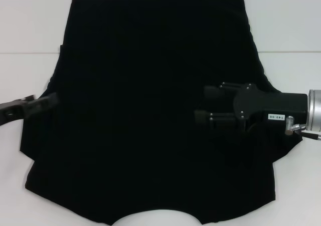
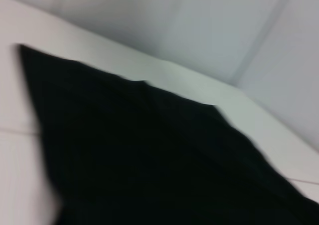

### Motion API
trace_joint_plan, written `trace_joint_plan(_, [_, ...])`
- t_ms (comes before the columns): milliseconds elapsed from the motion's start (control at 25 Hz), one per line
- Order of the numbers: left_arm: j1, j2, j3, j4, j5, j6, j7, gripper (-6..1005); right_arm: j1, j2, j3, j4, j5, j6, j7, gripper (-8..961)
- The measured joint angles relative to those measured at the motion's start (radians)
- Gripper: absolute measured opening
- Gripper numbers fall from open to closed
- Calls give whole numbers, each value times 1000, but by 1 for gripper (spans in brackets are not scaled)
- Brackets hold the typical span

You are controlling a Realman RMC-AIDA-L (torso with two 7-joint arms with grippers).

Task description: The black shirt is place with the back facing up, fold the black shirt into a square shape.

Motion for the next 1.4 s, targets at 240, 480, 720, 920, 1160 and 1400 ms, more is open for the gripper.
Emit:
trace_joint_plan(240, [13, 0, -2, 56, 60, -25, -87, 886, 3, 3, -2, 5, 35, 10, -6, 838])
trace_joint_plan(480, [2, 0, 7, 58, 61, -10, -89, 886, 1, 10, -1, 9, 51, 14, 2, 837])
trace_joint_plan(720, [-1, -2, 10, 57, 62, 9, -98, 885, -6, 2, -1, 6, 51, 7, -1, 837])
trace_joint_plan(920, [10, -3, 8, 54, 79, -3, -115, 886, -5, -4, -3, -1, 51, -4, 8, 837])
trace_joint_plan(1160, [7, 2, 7, 75, 96, 24, -140, 885, -18, 1, 4, 9, 51, 22, 3, 838])
trace_joint_plan(1400, [-11, 18, 6, 113, 172, 21, -215, 886, -33, 15, 40, 12, 82, 42, 8, 838])
